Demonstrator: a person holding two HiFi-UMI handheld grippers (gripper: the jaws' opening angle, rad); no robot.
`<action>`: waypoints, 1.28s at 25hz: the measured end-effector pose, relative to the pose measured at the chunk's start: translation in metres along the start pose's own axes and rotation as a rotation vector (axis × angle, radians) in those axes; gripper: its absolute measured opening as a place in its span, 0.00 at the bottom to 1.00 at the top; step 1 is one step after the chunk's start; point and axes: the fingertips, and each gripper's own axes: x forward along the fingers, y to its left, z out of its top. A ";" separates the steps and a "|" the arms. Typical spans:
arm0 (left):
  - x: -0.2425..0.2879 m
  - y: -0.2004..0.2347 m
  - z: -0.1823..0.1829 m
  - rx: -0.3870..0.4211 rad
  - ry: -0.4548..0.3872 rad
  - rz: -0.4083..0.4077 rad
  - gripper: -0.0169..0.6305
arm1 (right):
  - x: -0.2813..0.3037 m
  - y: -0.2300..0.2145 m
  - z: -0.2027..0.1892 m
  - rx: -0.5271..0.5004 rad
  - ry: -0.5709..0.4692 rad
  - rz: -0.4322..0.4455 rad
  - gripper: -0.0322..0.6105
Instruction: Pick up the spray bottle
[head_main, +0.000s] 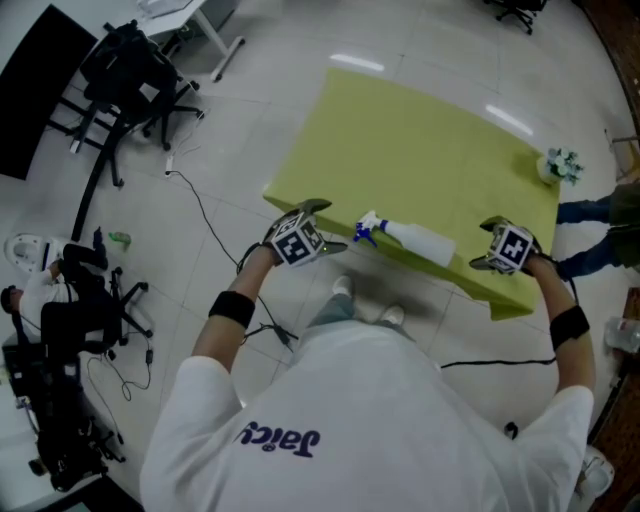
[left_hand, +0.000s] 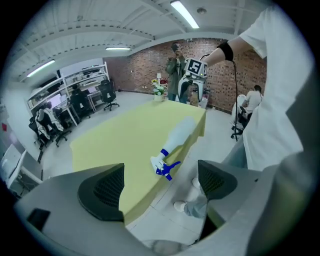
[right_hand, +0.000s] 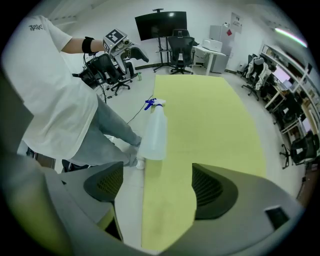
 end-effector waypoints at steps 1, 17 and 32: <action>-0.003 0.002 -0.001 -0.015 -0.012 0.012 0.76 | 0.002 -0.002 0.007 -0.014 0.001 0.007 0.74; -0.049 0.024 -0.015 -0.259 -0.189 0.182 0.76 | 0.054 -0.015 0.102 -0.098 -0.003 0.131 0.74; -0.076 0.044 -0.020 -0.422 -0.336 0.368 0.76 | 0.139 -0.017 0.162 -0.017 0.008 0.224 0.74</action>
